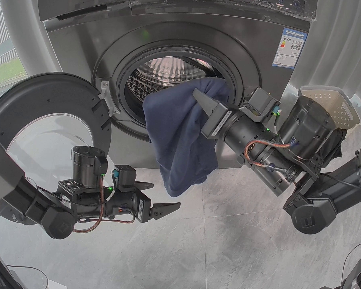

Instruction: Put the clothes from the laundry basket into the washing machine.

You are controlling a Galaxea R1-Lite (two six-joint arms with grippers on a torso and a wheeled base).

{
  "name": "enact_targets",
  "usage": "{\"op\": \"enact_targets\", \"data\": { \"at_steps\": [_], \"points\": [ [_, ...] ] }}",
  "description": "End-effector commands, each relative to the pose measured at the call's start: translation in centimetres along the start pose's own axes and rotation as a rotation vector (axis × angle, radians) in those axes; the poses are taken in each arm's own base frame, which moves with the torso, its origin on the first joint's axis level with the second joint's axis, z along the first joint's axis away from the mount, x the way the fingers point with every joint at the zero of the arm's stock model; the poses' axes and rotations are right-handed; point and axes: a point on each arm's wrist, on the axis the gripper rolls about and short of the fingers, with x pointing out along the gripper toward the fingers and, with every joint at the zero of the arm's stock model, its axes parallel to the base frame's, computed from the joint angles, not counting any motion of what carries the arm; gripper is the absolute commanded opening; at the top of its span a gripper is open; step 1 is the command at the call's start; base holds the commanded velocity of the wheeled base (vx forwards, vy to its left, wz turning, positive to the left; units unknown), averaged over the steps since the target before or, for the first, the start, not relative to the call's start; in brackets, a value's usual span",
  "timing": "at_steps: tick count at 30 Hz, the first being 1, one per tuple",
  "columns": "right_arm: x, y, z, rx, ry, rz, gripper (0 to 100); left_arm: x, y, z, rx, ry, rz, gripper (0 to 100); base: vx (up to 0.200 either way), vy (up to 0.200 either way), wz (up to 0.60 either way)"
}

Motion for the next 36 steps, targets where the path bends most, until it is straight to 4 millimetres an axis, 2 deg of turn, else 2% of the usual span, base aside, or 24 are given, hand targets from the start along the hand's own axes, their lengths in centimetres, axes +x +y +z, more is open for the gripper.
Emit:
{"op": "enact_targets", "data": {
  "at_steps": [1, 26, 27, 31, 36],
  "points": [
    [-0.2, 0.3, -0.1, 0.003, 0.004, 0.007, 0, 2.1, 1.1, -1.2, -0.020, 0.036, 0.005, 100, 0.000, 0.000, 0.00],
    [-0.4, 0.5, -0.6, 0.005, 0.021, 0.011, 0, 7.8, 3.6, -1.6, -0.002, -0.079, 0.073, 100, 0.000, 0.000, 0.00],
    [-0.4, 0.5, -0.6, 0.005, 0.021, 0.011, 0, 7.8, 3.6, -1.6, -0.002, -0.079, 0.073, 0, 0.000, 0.000, 0.00],
    [-0.5, 0.5, -0.5, 0.005, 0.021, 0.010, 0, 8.1, 3.6, -1.3, 0.009, -0.105, 0.076, 0, 0.000, 0.000, 0.00],
    [-0.5, 0.1, -0.6, -0.001, 0.026, -0.001, 0, 7.3, 2.6, -1.5, 0.019, -0.107, 0.062, 0, 0.000, 0.000, 0.00]
  ]
}}
